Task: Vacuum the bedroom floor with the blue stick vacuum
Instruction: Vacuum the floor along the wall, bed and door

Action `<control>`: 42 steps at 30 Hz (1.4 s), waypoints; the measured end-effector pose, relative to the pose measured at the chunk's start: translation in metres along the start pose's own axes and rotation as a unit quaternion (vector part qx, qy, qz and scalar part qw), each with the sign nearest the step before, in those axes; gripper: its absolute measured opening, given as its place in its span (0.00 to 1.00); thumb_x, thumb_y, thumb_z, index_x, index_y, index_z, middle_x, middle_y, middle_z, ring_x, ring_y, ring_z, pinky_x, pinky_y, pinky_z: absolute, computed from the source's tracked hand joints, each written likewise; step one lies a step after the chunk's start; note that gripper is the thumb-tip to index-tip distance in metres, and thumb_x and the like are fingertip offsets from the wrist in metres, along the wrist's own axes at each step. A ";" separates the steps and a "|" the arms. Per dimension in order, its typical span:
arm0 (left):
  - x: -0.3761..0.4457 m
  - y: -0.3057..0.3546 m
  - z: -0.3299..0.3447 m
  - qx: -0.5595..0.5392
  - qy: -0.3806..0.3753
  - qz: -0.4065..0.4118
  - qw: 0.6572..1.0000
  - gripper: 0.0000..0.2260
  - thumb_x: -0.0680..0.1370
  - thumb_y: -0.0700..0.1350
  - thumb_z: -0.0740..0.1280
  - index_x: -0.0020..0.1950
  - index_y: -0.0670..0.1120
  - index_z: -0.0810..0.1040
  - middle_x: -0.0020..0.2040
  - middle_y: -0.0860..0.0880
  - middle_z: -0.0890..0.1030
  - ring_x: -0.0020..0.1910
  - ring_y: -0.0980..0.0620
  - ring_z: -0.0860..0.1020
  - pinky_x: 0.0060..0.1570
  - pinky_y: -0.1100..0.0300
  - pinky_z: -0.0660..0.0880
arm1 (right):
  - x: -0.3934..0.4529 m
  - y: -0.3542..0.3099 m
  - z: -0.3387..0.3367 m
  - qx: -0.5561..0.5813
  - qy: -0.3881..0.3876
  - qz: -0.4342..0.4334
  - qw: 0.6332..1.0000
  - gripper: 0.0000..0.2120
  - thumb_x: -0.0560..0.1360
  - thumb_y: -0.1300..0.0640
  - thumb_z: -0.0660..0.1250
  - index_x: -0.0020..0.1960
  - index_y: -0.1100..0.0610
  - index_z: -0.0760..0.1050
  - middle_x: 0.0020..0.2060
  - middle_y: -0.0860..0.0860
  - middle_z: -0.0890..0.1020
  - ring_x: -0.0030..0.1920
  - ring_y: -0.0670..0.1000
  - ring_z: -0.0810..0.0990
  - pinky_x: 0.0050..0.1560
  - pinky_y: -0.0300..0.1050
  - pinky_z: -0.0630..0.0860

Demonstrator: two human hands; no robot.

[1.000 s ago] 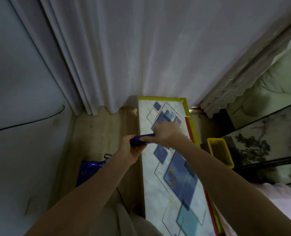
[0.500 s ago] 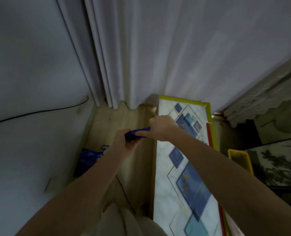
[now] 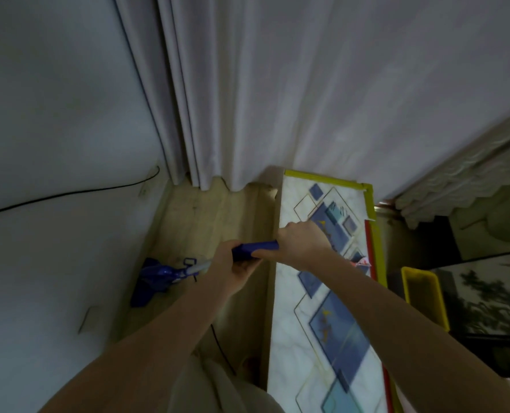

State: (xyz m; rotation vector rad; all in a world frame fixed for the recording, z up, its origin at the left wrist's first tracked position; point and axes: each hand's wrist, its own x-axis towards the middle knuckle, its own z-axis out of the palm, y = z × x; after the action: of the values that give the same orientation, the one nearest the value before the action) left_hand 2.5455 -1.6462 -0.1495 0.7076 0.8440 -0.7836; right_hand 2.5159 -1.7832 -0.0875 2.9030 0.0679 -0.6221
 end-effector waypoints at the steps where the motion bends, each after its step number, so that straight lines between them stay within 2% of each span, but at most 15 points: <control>1: -0.004 -0.006 0.001 0.000 0.001 -0.001 1.000 0.04 0.78 0.35 0.61 0.50 0.42 0.70 0.46 0.38 0.74 0.45 0.40 0.78 0.46 0.47 0.78 | -0.006 0.002 0.001 -0.016 0.001 -0.008 1.000 0.33 0.74 0.26 0.49 0.32 0.54 0.67 0.26 0.49 0.69 0.25 0.48 0.67 0.27 0.42 0.60; 5: -0.023 -0.027 0.012 -0.001 -0.024 -0.008 1.000 0.06 0.78 0.33 0.59 0.43 0.42 0.68 0.39 0.41 0.71 0.38 0.44 0.75 0.44 0.52 0.76 | -0.028 0.019 0.001 -0.054 0.022 -0.027 0.998 0.34 0.72 0.24 0.46 0.32 0.54 0.67 0.25 0.48 0.69 0.25 0.49 0.68 0.28 0.42 0.60; 9: -0.030 -0.051 0.023 0.025 -0.064 -0.037 0.997 0.08 0.78 0.35 0.57 0.40 0.42 0.68 0.37 0.41 0.70 0.37 0.45 0.74 0.43 0.53 0.76 | -0.057 0.036 0.007 -0.069 0.041 0.004 0.997 0.34 0.72 0.24 0.46 0.34 0.54 0.68 0.27 0.49 0.70 0.28 0.50 0.71 0.29 0.43 0.63; 13: -0.030 -0.081 0.028 0.083 -0.071 -0.068 0.992 0.05 0.79 0.36 0.59 0.44 0.41 0.70 0.40 0.41 0.74 0.38 0.46 0.76 0.32 0.55 0.79 | -0.095 0.044 0.023 -0.061 0.038 0.050 0.996 0.32 0.74 0.26 0.48 0.32 0.54 0.64 0.27 0.49 0.69 0.26 0.49 0.66 0.30 0.44 0.62; 16: -0.032 -0.096 0.037 0.122 -0.069 -0.069 0.988 0.02 0.79 0.36 0.60 0.47 0.41 0.70 0.41 0.41 0.73 0.38 0.44 0.75 0.39 0.52 0.77 | -0.111 0.051 0.037 -0.034 0.047 0.103 0.993 0.33 0.73 0.25 0.50 0.29 0.54 0.63 0.25 0.49 0.69 0.25 0.48 0.66 0.29 0.43 0.63; 19: -0.032 -0.101 0.046 0.166 -0.066 -0.069 0.982 0.04 0.79 0.35 0.59 0.46 0.42 0.69 0.41 0.41 0.72 0.37 0.44 0.74 0.42 0.52 0.76 | -0.113 0.056 0.047 -0.003 0.052 0.136 0.989 0.34 0.72 0.24 0.50 0.28 0.54 0.64 0.24 0.49 0.69 0.25 0.48 0.67 0.31 0.44 0.68; 23: -0.029 -0.101 0.046 0.175 -0.059 -0.068 0.980 0.04 0.79 0.34 0.58 0.46 0.41 0.70 0.42 0.40 0.72 0.39 0.43 0.75 0.45 0.50 0.77 | -0.109 0.059 0.052 0.030 0.041 0.132 0.990 0.34 0.72 0.25 0.50 0.29 0.55 0.65 0.24 0.49 0.68 0.25 0.48 0.65 0.30 0.44 0.66; 26: -0.024 -0.094 0.039 0.161 -0.048 -0.057 0.984 0.03 0.79 0.35 0.60 0.47 0.41 0.71 0.44 0.40 0.73 0.41 0.43 0.75 0.52 0.49 0.76 | -0.101 0.052 0.053 0.036 0.032 0.121 0.991 0.34 0.74 0.26 0.50 0.29 0.55 0.65 0.25 0.49 0.68 0.25 0.48 0.66 0.28 0.42 0.62; 29: -0.017 -0.082 0.027 0.152 -0.049 -0.052 0.986 0.01 0.79 0.36 0.61 0.48 0.39 0.72 0.47 0.39 0.74 0.44 0.42 0.76 0.51 0.48 0.76 | -0.090 0.038 0.057 0.051 0.031 0.117 0.991 0.31 0.75 0.28 0.51 0.30 0.54 0.64 0.26 0.49 0.68 0.26 0.48 0.67 0.30 0.43 0.65; 31: -0.013 -0.072 0.019 0.150 -0.040 -0.042 0.987 0.01 0.79 0.36 0.63 0.50 0.39 0.71 0.48 0.38 0.74 0.45 0.41 0.77 0.51 0.46 0.77 | -0.081 0.028 0.060 0.061 0.033 0.113 0.991 0.31 0.75 0.28 0.51 0.31 0.54 0.65 0.27 0.50 0.69 0.26 0.48 0.67 0.28 0.43 0.63; 32: -0.011 -0.067 0.014 0.146 -0.034 -0.035 0.988 0.03 0.78 0.35 0.63 0.51 0.38 0.71 0.48 0.38 0.74 0.46 0.40 0.77 0.48 0.47 0.79 | -0.075 0.022 0.061 0.068 0.034 0.112 0.991 0.32 0.75 0.27 0.51 0.31 0.55 0.65 0.26 0.50 0.69 0.26 0.48 0.68 0.27 0.42 0.62; 35: -0.006 -0.049 0.001 0.141 -0.014 -0.014 0.990 0.03 0.78 0.35 0.63 0.51 0.39 0.71 0.48 0.38 0.74 0.44 0.42 0.77 0.30 0.52 0.81 | -0.058 0.004 0.064 0.085 0.020 0.106 0.991 0.32 0.75 0.28 0.50 0.31 0.55 0.64 0.27 0.50 0.70 0.26 0.49 0.69 0.27 0.42 0.61; 38: -0.004 -0.037 -0.005 0.132 -0.003 -0.004 0.991 0.05 0.78 0.35 0.63 0.53 0.40 0.71 0.49 0.38 0.75 0.45 0.42 0.77 0.26 0.52 0.80 | -0.047 -0.004 0.059 0.092 0.007 0.094 0.991 0.32 0.75 0.27 0.50 0.31 0.55 0.65 0.27 0.50 0.70 0.26 0.49 0.68 0.27 0.43 0.60; 40: -0.007 -0.032 0.001 0.116 -0.022 -0.007 0.993 0.04 0.78 0.34 0.62 0.53 0.39 0.71 0.48 0.38 0.74 0.44 0.42 0.77 0.29 0.51 0.80 | -0.044 0.002 0.047 0.083 0.018 0.082 0.993 0.32 0.75 0.27 0.49 0.31 0.55 0.64 0.26 0.49 0.69 0.26 0.48 0.68 0.26 0.43 0.59; 42: -0.011 -0.032 0.012 0.110 -0.035 -0.011 0.993 0.02 0.79 0.34 0.62 0.51 0.38 0.71 0.48 0.38 0.74 0.44 0.41 0.77 0.40 0.48 0.79 | -0.043 0.014 0.035 0.063 0.028 0.077 0.995 0.33 0.74 0.27 0.49 0.30 0.55 0.64 0.26 0.49 0.69 0.26 0.48 0.68 0.27 0.42 0.60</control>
State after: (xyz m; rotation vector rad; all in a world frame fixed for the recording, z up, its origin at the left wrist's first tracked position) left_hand 2.5188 -1.6695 -0.1414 0.8619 0.7101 -0.9262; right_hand 2.4637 -1.8030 -0.0988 3.0087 -0.1936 -0.5352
